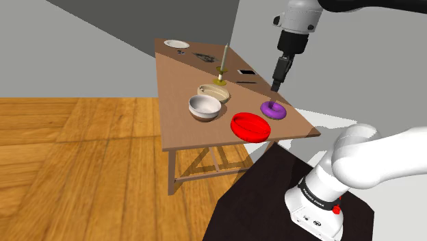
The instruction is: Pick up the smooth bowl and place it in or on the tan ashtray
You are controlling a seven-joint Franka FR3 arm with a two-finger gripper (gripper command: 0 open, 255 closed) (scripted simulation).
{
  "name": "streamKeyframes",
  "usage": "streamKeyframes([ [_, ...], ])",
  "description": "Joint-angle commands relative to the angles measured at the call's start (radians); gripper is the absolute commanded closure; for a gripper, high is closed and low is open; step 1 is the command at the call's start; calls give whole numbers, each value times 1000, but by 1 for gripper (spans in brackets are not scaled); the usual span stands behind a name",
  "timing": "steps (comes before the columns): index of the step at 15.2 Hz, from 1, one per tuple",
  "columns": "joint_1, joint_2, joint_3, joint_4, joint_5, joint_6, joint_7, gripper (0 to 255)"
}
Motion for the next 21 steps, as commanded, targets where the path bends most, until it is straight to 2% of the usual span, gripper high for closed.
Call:
streamKeyframes([
  [1, 0, 0, 0, 0, 0, 0, 0, 0],
  [11, 1, 330, 109, 43, -22, 280, 115, 0],
  [21, -4, 721, 187, 228, -141, 459, 267, 0],
])
